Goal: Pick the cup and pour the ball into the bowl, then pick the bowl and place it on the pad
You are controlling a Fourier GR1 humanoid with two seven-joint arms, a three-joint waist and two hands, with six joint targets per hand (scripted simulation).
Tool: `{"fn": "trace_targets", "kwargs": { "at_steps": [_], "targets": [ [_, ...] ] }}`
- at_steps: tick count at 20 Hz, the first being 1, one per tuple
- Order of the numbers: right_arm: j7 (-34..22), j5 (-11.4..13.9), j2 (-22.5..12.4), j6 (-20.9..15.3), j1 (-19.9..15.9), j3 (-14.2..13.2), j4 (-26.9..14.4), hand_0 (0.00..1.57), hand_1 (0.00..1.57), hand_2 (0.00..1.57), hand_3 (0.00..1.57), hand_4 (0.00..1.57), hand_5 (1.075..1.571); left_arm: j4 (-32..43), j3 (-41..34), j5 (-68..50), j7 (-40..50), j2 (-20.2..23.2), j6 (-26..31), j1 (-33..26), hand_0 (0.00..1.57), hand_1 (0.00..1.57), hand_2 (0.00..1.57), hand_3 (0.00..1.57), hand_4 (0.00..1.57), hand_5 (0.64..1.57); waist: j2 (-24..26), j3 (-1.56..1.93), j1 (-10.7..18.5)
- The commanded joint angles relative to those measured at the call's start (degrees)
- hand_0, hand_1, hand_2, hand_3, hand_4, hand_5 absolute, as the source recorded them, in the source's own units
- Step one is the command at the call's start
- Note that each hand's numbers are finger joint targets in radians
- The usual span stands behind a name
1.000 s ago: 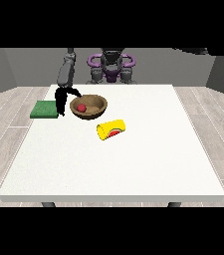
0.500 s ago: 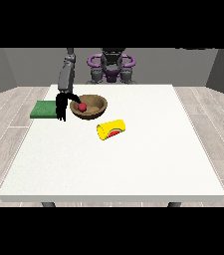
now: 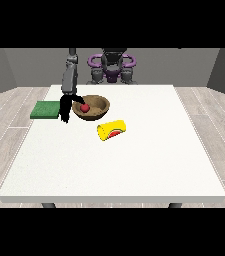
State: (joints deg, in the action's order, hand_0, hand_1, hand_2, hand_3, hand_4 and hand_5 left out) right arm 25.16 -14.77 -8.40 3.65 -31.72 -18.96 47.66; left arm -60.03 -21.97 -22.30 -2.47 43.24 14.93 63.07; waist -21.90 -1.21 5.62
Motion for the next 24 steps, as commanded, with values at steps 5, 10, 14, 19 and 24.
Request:
{"fn": "trace_targets", "kwargs": {
  "at_steps": [5,10,14,19,24],
  "targets": [
    [-4.56,3.05,5.19,-9.77,-4.03,2.38,-3.22,0.00,0.00,0.00,0.00,0.42,1.570,1.13,-0.35,-1.41,-0.11,1.49,2.80,1.59,0.00,0.00,0.00,0.00,0.00,1.540,-2.52,1.20,4.66],
    [-8.95,5.33,3.58,-10.88,0.07,3.74,-3.84,1.57,1.57,1.57,0.86,0.87,1.421,2.63,-1.40,-1.37,1.34,3.23,1.39,2.82,0.00,0.00,0.00,0.00,0.00,1.537,-2.46,1.15,2.23],
    [-12.35,10.66,-0.24,-16.61,0.44,5.33,-3.26,1.57,1.57,1.57,1.57,1.16,1.432,3.01,-1.18,-2.25,0.61,2.16,3.47,0.76,0.00,0.00,0.00,0.00,0.00,1.546,-0.89,1.08,4.31],
    [-25.83,16.50,-3.92,-18.68,-2.86,11.06,2.81,1.57,1.57,1.57,1.57,1.21,1.476,11.24,-3.50,-1.33,-1.03,5.58,4.41,-0.17,0.00,0.00,0.00,0.00,0.00,1.547,4.11,1.00,-1.34],
    [-40.31,18.89,-7.48,-16.73,-6.00,14.50,8.80,1.57,1.57,1.57,1.57,1.26,1.470,17.53,-4.65,0.08,-7.04,5.74,8.29,-9.27,0.00,0.00,0.00,0.00,0.00,1.546,10.74,1.01,-4.49]
  ]
}}
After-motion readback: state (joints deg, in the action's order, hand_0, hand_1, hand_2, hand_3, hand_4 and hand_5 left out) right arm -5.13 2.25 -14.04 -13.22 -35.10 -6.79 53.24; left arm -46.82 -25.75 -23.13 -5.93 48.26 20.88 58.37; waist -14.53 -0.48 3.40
